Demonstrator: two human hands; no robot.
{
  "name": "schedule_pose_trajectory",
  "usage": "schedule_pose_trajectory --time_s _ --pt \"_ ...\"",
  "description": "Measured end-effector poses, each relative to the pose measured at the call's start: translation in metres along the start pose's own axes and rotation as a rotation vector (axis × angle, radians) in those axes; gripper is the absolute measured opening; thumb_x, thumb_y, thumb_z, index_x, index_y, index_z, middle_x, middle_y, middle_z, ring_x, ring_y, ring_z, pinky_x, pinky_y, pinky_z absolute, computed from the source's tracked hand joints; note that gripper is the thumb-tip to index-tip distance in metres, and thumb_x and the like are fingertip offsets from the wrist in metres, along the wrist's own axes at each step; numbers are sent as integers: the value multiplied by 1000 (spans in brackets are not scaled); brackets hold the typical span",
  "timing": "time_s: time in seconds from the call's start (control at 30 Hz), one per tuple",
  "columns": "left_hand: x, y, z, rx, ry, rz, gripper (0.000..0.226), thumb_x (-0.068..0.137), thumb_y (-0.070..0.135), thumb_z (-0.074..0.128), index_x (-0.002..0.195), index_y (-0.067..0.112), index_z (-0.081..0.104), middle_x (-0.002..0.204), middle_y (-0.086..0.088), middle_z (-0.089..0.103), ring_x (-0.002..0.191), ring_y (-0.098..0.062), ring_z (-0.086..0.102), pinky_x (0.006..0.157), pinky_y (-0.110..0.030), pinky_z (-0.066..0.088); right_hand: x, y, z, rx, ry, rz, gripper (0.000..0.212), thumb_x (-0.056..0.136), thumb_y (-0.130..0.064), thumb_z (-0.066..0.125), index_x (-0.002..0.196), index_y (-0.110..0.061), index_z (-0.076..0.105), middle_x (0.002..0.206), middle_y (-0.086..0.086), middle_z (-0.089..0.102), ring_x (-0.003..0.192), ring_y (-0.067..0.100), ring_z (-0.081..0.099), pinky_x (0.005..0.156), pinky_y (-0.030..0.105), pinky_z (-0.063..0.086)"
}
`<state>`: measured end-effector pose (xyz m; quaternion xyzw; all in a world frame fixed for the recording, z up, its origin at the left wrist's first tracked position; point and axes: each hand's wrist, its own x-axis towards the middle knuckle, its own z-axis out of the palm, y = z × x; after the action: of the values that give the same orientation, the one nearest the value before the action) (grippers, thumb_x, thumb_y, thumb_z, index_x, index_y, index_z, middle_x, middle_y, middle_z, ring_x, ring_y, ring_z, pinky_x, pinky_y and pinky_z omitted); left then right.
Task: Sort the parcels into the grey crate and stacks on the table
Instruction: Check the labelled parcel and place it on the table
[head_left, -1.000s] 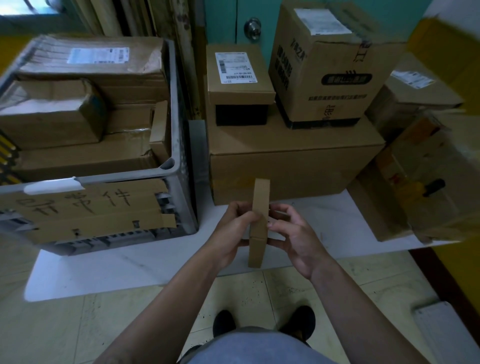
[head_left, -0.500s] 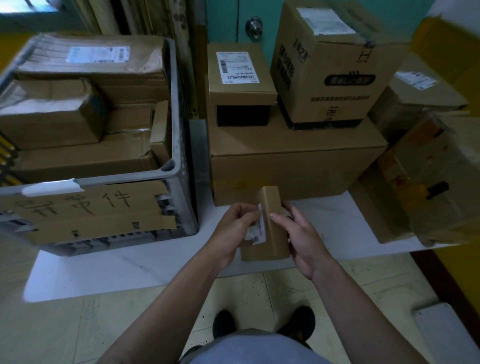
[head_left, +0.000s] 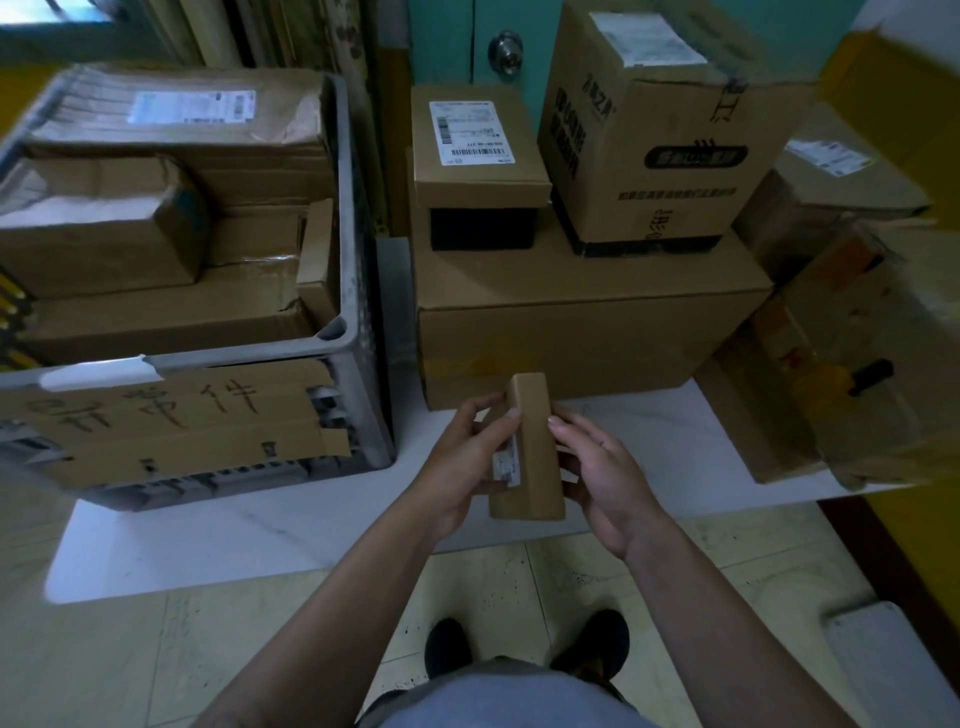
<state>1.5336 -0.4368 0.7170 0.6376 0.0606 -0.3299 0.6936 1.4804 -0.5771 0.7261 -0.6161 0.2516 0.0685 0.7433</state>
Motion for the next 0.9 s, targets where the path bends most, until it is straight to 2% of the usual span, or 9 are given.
schedule_pose_trajectory --time_s 0.1,0.2,0.3,0.53,0.67,0.77,0.9 --pt "-1 -1 -2 -14 -15 3 46 97 40 61 140 38 46 129 -6 60 118 -15 57 86 -43 57 1 0 -2 11 -13 10 26 100 -26 53 121 -24 68 113 3 72 110 22 64 77 34 50" --pt "-2 -1 -3 -30 -42 18 47 99 38 58 143 44 44 130 -3 60 123 -16 54 94 -50 53 1 -2 -3 32 -48 -5 20 100 -19 53 112 -20 69 102 0 74 100 16 67 68 28 52" --pt "-4 1 -1 -18 -48 53 40 99 45 54 138 41 48 124 2 63 119 -16 57 97 -53 52 0 -1 -1 63 -68 -22 17 100 -16 52 105 -17 68 103 3 75 103 17 68 71 32 53" --pt "-3 -2 -3 -24 -38 59 36 99 54 47 130 36 53 121 3 64 116 -17 60 95 -50 55 1 4 0 52 -39 -12 12 94 -22 60 103 -15 66 109 7 73 109 20 67 76 36 53" --pt "-3 -1 -2 -51 -34 59 37 99 54 46 125 29 57 119 1 66 115 -20 60 97 -53 53 1 5 0 81 -54 1 33 80 -36 66 101 -11 63 106 7 73 108 21 66 78 39 54" --pt "-4 -3 -1 -40 -25 74 31 100 47 51 121 26 58 124 -8 64 117 -22 60 100 -56 51 0 5 2 102 -61 7 42 78 -42 65 105 -9 60 102 5 74 104 19 68 75 35 54" --pt "-3 -7 -3 -53 -19 42 39 97 42 59 133 27 52 122 -3 65 116 -17 59 100 -47 51 -2 5 1 102 -59 9 42 77 -39 66 109 -12 63 102 5 74 103 19 67 76 36 52"
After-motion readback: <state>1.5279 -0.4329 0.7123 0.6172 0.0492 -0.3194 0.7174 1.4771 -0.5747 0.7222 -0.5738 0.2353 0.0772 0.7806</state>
